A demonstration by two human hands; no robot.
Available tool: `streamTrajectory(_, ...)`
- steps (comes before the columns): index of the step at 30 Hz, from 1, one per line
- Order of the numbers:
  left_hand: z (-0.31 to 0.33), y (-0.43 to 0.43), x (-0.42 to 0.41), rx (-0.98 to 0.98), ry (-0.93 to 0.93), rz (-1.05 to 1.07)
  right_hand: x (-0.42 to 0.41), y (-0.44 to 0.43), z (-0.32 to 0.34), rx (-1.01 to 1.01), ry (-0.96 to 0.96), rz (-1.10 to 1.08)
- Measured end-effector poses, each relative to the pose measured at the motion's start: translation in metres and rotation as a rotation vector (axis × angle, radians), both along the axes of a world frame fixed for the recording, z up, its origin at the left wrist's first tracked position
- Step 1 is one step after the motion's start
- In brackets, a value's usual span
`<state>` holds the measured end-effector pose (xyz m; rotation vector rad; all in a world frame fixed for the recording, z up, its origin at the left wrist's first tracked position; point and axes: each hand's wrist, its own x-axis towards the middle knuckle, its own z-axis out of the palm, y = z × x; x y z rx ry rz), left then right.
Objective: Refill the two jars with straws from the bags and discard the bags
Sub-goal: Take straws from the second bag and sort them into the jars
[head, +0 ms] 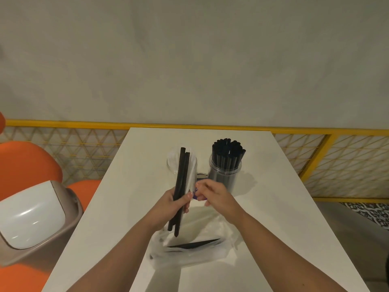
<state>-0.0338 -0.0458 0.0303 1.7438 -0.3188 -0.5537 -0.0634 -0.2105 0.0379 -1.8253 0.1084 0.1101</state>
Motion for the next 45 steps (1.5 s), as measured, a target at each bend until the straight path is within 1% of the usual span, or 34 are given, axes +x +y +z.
streamTrajectory(3,0.011,-0.006,-0.003,-0.087,0.046,-0.018,0.006,0.011,0.021,0.032,-0.113,-0.036)
streamTrajectory(6,0.013,-0.009,-0.005,-0.103,0.072,-0.028,0.013,0.021,0.033,-0.066,-0.148,-0.083)
streamTrajectory(9,0.014,-0.009,-0.008,-0.137,0.125,-0.003,0.018,0.028,0.034,-0.091,-0.092,-0.098)
streamTrajectory(12,0.016,-0.008,-0.010,-0.199,0.179,0.049,0.019,0.034,0.034,-0.071,-0.027,-0.084)
streamTrajectory(16,0.018,-0.008,-0.011,-0.180,0.145,0.084,0.019,0.037,0.036,-0.096,0.042,-0.138)
streamTrajectory(20,0.018,-0.011,-0.008,-0.201,0.167,0.143,0.020,0.038,0.043,0.145,0.114,-0.216)
streamTrajectory(24,0.019,-0.012,-0.006,-0.212,0.187,0.222,0.021,0.038,0.046,0.214,0.106,-0.297)
streamTrajectory(27,0.017,-0.008,0.000,-0.215,0.226,0.362,0.024,0.034,0.052,0.320,0.015,-0.366)
streamTrajectory(29,0.017,-0.004,0.004,-0.240,0.247,0.415,0.028,0.028,0.060,0.341,-0.080,-0.397)
streamTrajectory(35,0.027,0.005,0.014,-0.327,0.224,0.409,0.047,0.011,0.096,0.369,-0.303,-0.426)
streamTrajectory(38,0.030,0.006,0.018,-0.343,0.205,0.416,0.058,0.009,0.113,0.409,-0.454,-0.450)
streamTrajectory(42,0.033,0.007,0.019,-0.360,0.201,0.400,0.074,0.015,0.123,0.395,-0.624,-0.493)
streamTrajectory(45,0.034,0.008,0.019,-0.353,0.200,0.380,0.087,0.025,0.113,0.273,-0.644,-0.473)
